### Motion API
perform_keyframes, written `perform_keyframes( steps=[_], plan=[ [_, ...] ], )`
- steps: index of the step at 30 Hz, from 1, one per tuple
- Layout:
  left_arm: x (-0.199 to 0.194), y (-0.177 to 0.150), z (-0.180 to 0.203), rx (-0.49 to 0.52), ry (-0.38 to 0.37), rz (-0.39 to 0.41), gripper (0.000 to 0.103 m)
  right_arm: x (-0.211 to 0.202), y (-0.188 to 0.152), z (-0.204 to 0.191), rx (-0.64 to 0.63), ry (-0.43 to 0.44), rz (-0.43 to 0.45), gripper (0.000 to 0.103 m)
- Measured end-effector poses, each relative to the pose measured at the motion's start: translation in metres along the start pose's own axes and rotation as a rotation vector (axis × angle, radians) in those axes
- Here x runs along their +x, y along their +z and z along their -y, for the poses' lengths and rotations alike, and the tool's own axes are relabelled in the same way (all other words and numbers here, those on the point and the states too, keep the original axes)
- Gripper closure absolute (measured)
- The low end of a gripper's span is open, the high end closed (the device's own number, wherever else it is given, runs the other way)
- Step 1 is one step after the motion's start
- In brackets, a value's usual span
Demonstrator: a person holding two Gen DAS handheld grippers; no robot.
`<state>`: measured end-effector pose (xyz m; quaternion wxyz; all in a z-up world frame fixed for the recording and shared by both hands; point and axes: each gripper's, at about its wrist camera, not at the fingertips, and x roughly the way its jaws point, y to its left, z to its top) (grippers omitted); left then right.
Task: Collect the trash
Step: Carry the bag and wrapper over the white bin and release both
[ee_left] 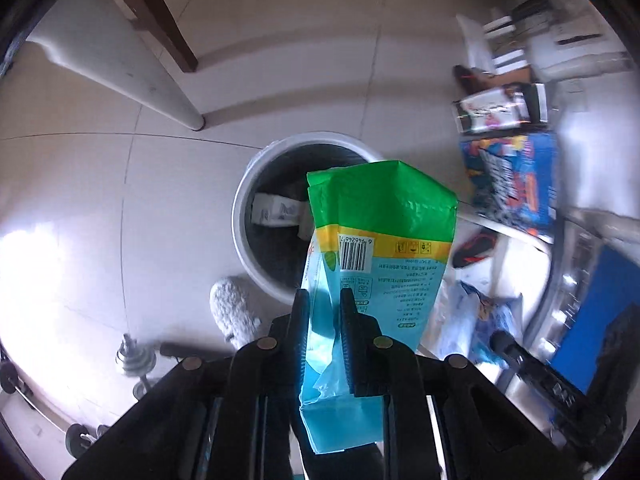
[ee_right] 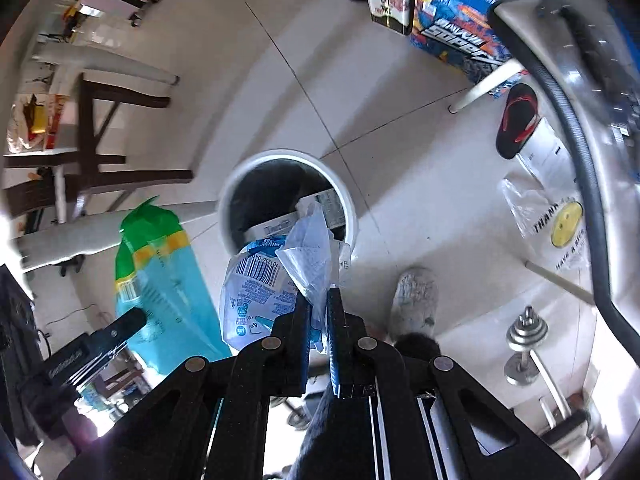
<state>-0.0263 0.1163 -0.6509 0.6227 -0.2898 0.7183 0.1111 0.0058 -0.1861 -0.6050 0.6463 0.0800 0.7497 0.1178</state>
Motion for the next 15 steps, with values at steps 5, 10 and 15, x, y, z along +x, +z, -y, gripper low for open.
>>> perform_keyframes(
  steps=[5, 10, 15],
  plan=[
    [0.063, 0.031, -0.011, 0.012, 0.030, -0.059, 0.078, 0.087, 0.027, 0.002, 0.017, 0.017, -0.031, 0.094],
    [0.075, 0.036, -0.027, 0.042, 0.102, -0.019, 0.021, 0.162, 0.041, -0.007, -0.012, 0.030, -0.117, 0.062],
    [0.066, 0.022, -0.037, 0.076, 0.171, 0.019, 0.000, 0.177, 0.038, -0.012, -0.068, -0.039, -0.090, 0.003]
  ],
)
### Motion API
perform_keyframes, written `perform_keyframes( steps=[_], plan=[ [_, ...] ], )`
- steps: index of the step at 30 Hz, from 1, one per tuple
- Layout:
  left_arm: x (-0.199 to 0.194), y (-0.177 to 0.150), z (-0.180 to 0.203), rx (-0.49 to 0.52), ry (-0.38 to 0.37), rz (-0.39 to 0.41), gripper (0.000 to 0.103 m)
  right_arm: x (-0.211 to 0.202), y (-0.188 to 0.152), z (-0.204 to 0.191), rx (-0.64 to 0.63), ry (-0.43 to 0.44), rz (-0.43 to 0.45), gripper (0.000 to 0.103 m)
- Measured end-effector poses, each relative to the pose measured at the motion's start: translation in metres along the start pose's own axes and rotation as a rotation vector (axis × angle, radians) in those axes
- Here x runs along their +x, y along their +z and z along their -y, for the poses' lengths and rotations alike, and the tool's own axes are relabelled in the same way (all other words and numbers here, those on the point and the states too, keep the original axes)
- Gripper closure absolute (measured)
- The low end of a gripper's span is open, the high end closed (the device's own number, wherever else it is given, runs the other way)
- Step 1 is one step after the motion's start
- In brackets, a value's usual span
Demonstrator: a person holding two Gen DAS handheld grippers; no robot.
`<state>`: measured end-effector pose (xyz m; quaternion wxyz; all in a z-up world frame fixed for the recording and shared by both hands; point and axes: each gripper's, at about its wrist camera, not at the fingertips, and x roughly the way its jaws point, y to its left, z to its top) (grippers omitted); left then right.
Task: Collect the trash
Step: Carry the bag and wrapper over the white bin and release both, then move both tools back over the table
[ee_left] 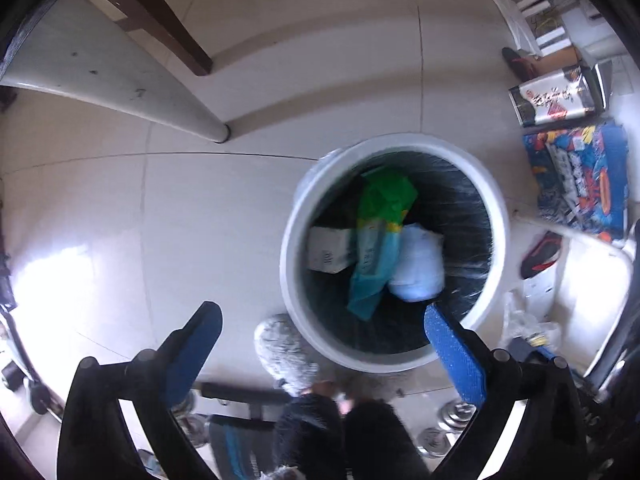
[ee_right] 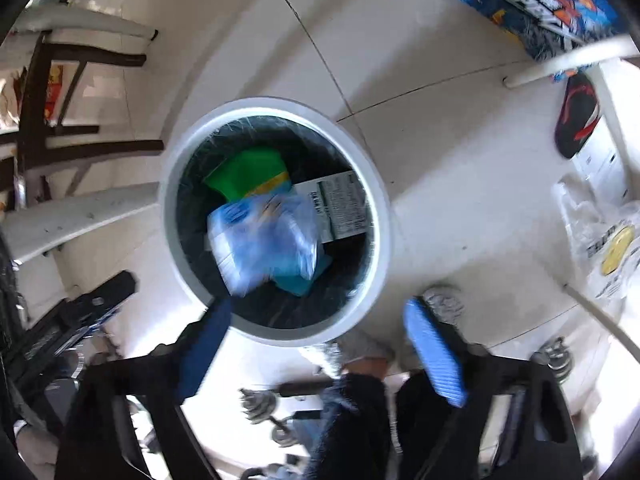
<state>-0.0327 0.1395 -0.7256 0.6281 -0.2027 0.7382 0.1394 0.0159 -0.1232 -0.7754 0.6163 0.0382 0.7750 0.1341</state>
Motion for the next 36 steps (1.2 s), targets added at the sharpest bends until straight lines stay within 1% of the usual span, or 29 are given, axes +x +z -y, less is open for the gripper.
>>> perform_keyframes(
  steps=[2, 3, 6, 9, 12, 20, 27, 32, 36],
  plan=[
    [-0.001, -0.005, -0.003, 0.011, 0.026, 0.012, 0.000, -0.003, -0.003, -0.005, -0.026, -0.049, 0.018, 0.000],
    [-0.006, -0.011, -0.004, 0.020, 0.041, 0.024, 0.000, -0.004, -0.006, -0.009, -0.048, -0.084, 0.033, 0.000],
    [-0.013, -0.021, -0.004, 0.040, 0.080, 0.036, 0.000, -0.012, -0.011, -0.020, -0.114, -0.144, 0.066, 0.000],
    [-0.018, -0.031, -0.003, 0.051, 0.093, 0.037, 0.000, -0.022, -0.013, -0.030, -0.161, -0.197, 0.096, 0.000],
    [-0.027, -0.039, 0.001, 0.057, 0.106, 0.044, 0.000, -0.036, -0.021, -0.036, -0.189, -0.217, 0.117, 0.000],
    [-0.058, -0.055, 0.008, 0.042, 0.103, 0.065, 0.000, -0.073, -0.040, -0.046, -0.219, -0.236, 0.157, 0.000],
    [-0.094, -0.073, 0.012, 0.038, 0.081, 0.074, 0.000, -0.113, -0.063, -0.056, -0.237, -0.228, 0.176, 0.000],
    [-0.131, -0.090, 0.011, 0.041, 0.078, 0.074, 0.000, -0.156, -0.086, -0.065, -0.240, -0.218, 0.181, 0.000],
    [-0.169, -0.106, 0.010, 0.053, 0.080, 0.079, 0.000, -0.193, -0.102, -0.074, -0.245, -0.209, 0.180, 0.000]
  ],
)
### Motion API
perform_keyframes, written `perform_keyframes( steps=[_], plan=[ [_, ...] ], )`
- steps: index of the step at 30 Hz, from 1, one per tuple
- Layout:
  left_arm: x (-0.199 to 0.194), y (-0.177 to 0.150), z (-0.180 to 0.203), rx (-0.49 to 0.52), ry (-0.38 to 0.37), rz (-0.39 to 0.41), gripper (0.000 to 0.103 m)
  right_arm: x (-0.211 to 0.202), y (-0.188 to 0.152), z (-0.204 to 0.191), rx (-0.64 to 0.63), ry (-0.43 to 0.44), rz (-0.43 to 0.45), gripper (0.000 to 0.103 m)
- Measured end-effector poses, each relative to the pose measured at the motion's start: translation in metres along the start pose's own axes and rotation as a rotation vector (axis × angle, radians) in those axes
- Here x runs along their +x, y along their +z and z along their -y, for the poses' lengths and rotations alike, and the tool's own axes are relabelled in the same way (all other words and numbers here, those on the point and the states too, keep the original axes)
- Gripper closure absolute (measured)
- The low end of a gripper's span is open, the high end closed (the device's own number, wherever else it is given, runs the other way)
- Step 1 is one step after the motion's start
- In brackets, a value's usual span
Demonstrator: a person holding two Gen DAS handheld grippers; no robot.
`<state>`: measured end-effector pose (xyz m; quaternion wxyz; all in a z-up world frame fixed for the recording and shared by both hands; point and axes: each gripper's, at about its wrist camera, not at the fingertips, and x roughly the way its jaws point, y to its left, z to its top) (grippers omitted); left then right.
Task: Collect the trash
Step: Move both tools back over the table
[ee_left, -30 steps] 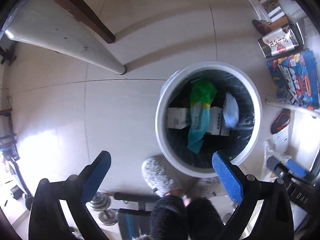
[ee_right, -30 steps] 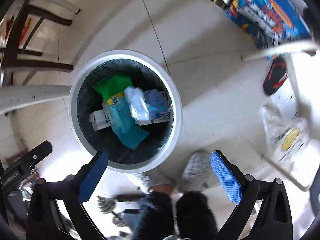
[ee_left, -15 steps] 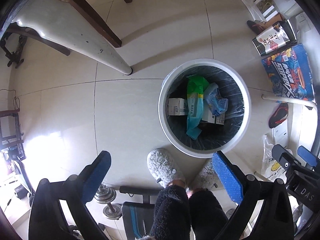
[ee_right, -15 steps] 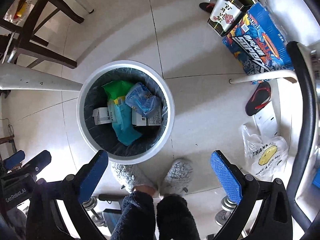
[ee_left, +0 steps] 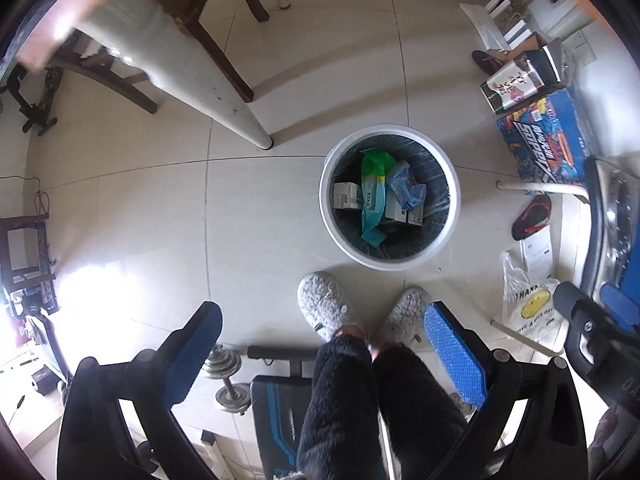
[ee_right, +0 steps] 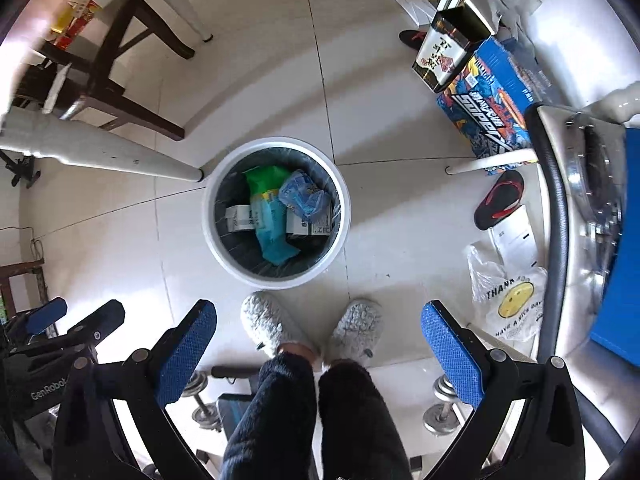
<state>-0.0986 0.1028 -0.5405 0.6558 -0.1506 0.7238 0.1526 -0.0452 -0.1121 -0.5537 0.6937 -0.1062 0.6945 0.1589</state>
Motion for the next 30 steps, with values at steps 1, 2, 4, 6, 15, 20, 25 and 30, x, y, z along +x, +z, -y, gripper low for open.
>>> perform_keyframes(
  steps=[1, 2, 4, 6, 15, 20, 25, 30],
  plan=[
    [-0.009, -0.003, -0.001, -0.001, -0.004, 0.001, 0.000, -0.013, -0.002, -0.001, 0.001, 0.006, 0.001, 0.000],
    [-0.020, -0.007, -0.003, 0.001, -0.004, 0.003, 0.000, -0.027, -0.005, -0.002, 0.001, 0.010, 0.001, 0.000],
    [-0.040, -0.013, -0.006, 0.002, -0.007, 0.006, 0.000, -0.049, -0.009, -0.003, -0.002, 0.017, 0.001, 0.000],
    [-0.064, -0.020, -0.009, 0.000, -0.017, 0.015, 0.000, -0.073, -0.012, -0.005, -0.009, 0.024, 0.005, 0.000],
    [-0.165, -0.021, -0.018, -0.008, -0.018, 0.090, 0.000, -0.184, -0.016, -0.015, -0.007, 0.060, 0.028, 0.000],
    [-0.236, 0.009, -0.010, 0.025, -0.019, 0.258, 0.000, -0.258, 0.001, -0.018, 0.043, 0.117, 0.091, 0.000],
    [-0.295, 0.060, 0.012, 0.059, 0.052, 0.411, 0.000, -0.323, 0.036, -0.009, 0.092, 0.172, 0.190, 0.000],
    [-0.317, 0.126, 0.043, 0.093, 0.079, 0.436, 0.000, -0.369, 0.094, 0.031, 0.177, 0.195, 0.260, 0.000]
  ],
)
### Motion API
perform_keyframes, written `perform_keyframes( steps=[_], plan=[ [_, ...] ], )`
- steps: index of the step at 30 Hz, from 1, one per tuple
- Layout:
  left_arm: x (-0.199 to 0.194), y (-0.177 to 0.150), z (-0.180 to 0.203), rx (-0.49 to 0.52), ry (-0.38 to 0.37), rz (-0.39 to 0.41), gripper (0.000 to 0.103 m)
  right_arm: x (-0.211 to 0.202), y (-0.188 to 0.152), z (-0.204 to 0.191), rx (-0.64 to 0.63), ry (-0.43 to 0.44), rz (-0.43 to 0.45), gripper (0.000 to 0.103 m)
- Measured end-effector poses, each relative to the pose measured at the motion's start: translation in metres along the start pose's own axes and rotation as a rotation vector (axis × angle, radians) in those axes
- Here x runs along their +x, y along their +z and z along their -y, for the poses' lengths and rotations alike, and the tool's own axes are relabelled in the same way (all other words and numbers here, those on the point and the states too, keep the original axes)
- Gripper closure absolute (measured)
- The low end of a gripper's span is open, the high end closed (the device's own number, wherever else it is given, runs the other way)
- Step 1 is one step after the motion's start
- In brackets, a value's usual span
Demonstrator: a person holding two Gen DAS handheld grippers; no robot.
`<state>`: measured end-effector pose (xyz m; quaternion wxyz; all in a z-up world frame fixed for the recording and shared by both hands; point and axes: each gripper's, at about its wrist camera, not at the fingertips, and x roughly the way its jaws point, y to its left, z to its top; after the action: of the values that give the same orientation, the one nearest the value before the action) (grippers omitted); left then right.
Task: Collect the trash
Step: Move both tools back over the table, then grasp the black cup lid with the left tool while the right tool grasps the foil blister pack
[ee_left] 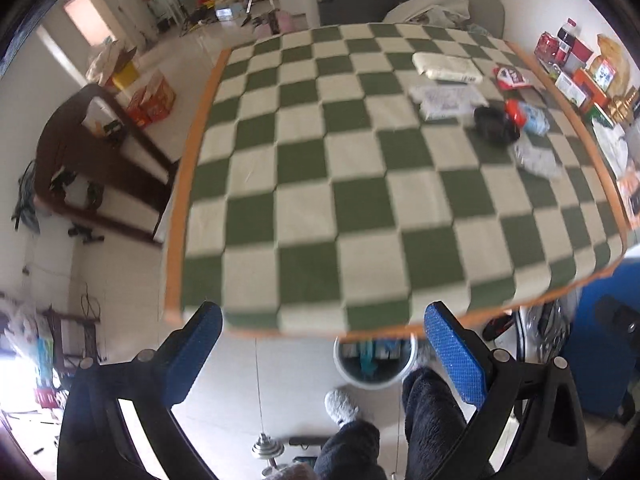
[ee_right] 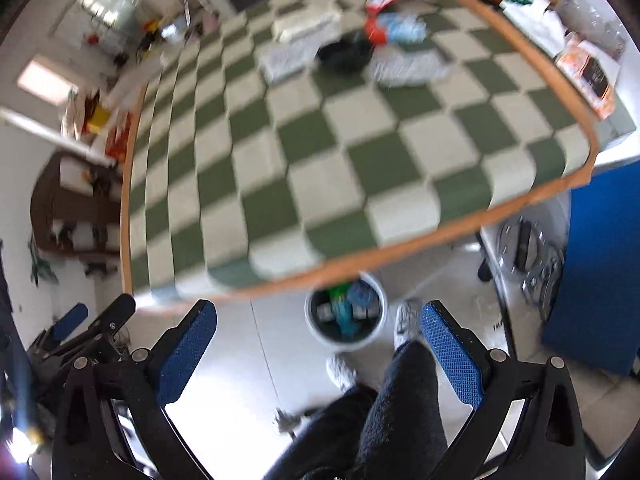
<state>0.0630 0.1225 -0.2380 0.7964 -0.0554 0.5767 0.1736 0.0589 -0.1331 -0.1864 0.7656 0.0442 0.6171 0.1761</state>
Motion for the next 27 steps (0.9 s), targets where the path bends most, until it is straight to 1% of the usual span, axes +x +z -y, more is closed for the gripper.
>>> perform_keyframes(
  steps=[2, 3, 5, 7, 8, 9, 10, 11, 12, 13, 15, 16, 18, 20, 21, 22, 23, 24, 25, 26, 27],
  plan=[
    [0.006, 0.023, 0.013, -0.003, -0.020, -0.010, 0.000, -0.005, 0.038, 0.015, 0.024, -0.019, 0.023, 0.000],
    [0.009, 0.038, 0.021, -0.011, -0.035, -0.022, 0.000, -0.002, 0.052, 0.021, 0.032, -0.021, 0.023, 0.000],
    [0.027, 0.068, 0.041, -0.033, -0.058, -0.059, 0.000, 0.004, 0.092, 0.040, 0.061, -0.033, 0.028, 0.000],
    [0.037, 0.092, 0.056, -0.062, -0.077, -0.097, 0.000, 0.017, 0.126, 0.058, 0.081, -0.030, 0.022, 0.000],
    [0.051, 0.106, 0.068, -0.087, -0.115, -0.127, 0.001, 0.026, 0.148, 0.068, 0.095, -0.037, 0.014, 0.000],
    [0.059, 0.115, 0.076, -0.103, -0.136, -0.156, 0.007, 0.034, 0.161, 0.076, 0.104, -0.036, 0.006, 0.000],
    [0.072, 0.130, 0.088, -0.114, -0.171, -0.181, 0.011, 0.046, 0.180, 0.086, 0.113, -0.033, -0.006, 0.000],
    [0.086, 0.144, 0.100, -0.122, -0.201, -0.208, 0.017, 0.057, 0.194, 0.093, 0.122, -0.039, -0.019, 0.000],
    [0.098, 0.156, 0.112, -0.122, -0.222, -0.230, 0.021, 0.070, 0.211, 0.103, 0.138, -0.045, -0.040, 0.000],
    [0.107, 0.166, 0.120, -0.120, -0.238, -0.244, 0.022, 0.082, 0.225, 0.111, 0.150, -0.038, -0.054, 0.001],
    [0.130, 0.186, 0.140, -0.113, -0.256, -0.275, 0.029, 0.101, 0.248, 0.124, 0.164, -0.045, -0.083, 0.001],
    [0.145, 0.195, 0.152, -0.105, -0.269, -0.299, 0.030, 0.110, 0.258, 0.130, 0.172, -0.047, -0.097, 0.001],
    [0.167, 0.207, 0.167, -0.094, -0.280, -0.336, 0.048, 0.126, 0.274, 0.139, 0.187, -0.041, -0.125, 0.001],
    [0.185, 0.214, 0.177, -0.100, -0.292, -0.370, 0.057, 0.139, 0.286, 0.144, 0.191, -0.037, -0.146, 0.001],
    [0.190, 0.215, 0.180, -0.103, -0.307, -0.371, 0.068, 0.142, 0.289, 0.146, 0.191, -0.034, -0.152, 0.001],
    [0.195, 0.216, 0.183, -0.108, -0.304, -0.383, 0.073, 0.146, 0.291, 0.147, 0.193, -0.024, -0.159, 0.001],
    [0.198, 0.216, 0.185, -0.111, -0.302, -0.390, 0.081, 0.150, 0.295, 0.149, 0.192, -0.015, -0.163, 0.001],
    [0.196, 0.218, 0.186, -0.106, -0.283, -0.372, 0.096, 0.153, 0.299, 0.150, 0.188, -0.012, -0.165, 0.001],
    [0.194, 0.218, 0.187, -0.091, -0.271, -0.365, 0.100, 0.156, 0.301, 0.151, 0.181, -0.013, -0.169, 0.001],
    [0.192, 0.217, 0.188, -0.084, -0.270, -0.357, 0.100, 0.158, 0.303, 0.152, 0.173, -0.016, -0.172, 0.001],
    [0.189, 0.215, 0.187, -0.075, -0.292, -0.318, 0.100, 0.159, 0.304, 0.151, 0.167, -0.018, -0.174, 0.001]
  ],
)
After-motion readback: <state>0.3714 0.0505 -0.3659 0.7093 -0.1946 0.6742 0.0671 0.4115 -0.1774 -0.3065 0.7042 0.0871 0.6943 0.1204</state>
